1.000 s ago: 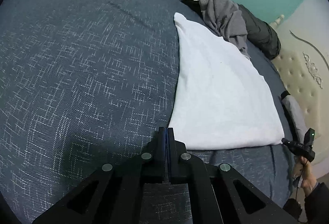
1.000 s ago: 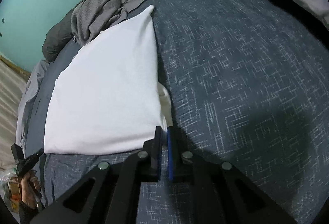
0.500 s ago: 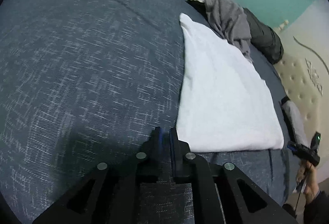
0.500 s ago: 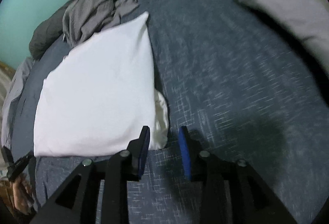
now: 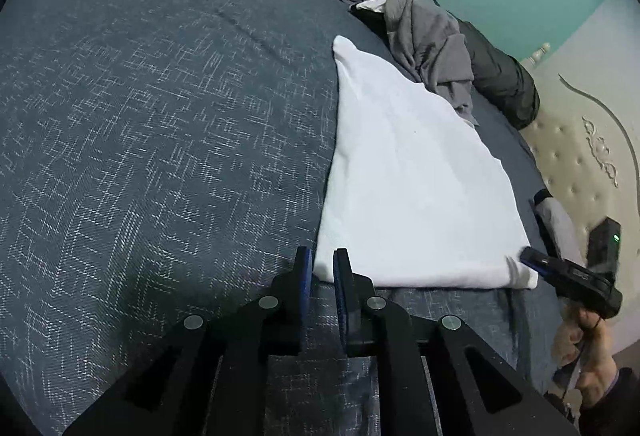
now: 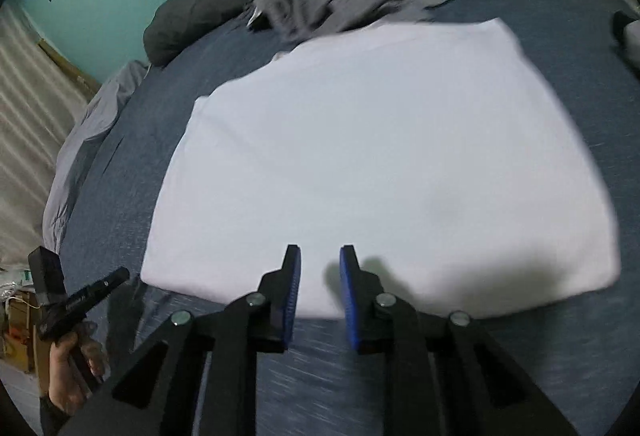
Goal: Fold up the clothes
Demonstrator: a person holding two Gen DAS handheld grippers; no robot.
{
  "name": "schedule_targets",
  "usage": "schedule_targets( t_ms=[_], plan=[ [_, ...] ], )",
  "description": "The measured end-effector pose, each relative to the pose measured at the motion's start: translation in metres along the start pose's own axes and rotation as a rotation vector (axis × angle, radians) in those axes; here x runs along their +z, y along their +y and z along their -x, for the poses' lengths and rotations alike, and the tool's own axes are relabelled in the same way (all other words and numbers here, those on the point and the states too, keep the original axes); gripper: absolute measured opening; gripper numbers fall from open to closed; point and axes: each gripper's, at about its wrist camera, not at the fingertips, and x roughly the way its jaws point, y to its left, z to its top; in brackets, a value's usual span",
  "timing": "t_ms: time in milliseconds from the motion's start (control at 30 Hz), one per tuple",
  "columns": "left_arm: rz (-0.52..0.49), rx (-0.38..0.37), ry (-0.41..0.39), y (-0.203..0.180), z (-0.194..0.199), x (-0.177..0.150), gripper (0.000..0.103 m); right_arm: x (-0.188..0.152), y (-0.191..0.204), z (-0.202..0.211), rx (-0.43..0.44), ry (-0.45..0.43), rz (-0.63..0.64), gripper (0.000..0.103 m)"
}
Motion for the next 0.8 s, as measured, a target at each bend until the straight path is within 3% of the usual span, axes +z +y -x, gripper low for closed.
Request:
schedule_targets(
  t_ms=[233, 333, 600, 667, 733, 800],
  plan=[
    [-0.003, -0.006, -0.004, 0.001, 0.004, 0.001, 0.012, -0.019, 0.022, -0.04, -0.046, 0.06, 0.045, 0.01],
    [-0.003, -0.011, 0.001, -0.001, 0.004, 0.0, 0.012, -0.032, 0.013, -0.049, -0.077, 0.068, 0.031, 0.001],
    [-0.028, -0.006, 0.02, -0.011, 0.001, -0.005, 0.012, -0.038, 0.026, -0.054, -0.167, 0.069, 0.123, 0.0],
    [-0.03, -0.01, 0.021, -0.013, 0.001, -0.006, 0.019, -0.038, 0.032, -0.052, -0.189, 0.077, 0.148, 0.0],
    [-0.027, -0.015, 0.02, -0.014, 0.003, -0.006, 0.041, -0.04, 0.034, -0.047, -0.191, 0.085, 0.152, 0.0],
    [-0.023, -0.026, 0.028, -0.015, 0.003, -0.008, 0.046, -0.044, 0.034, -0.04, -0.177, 0.091, 0.141, 0.0]
  ],
)
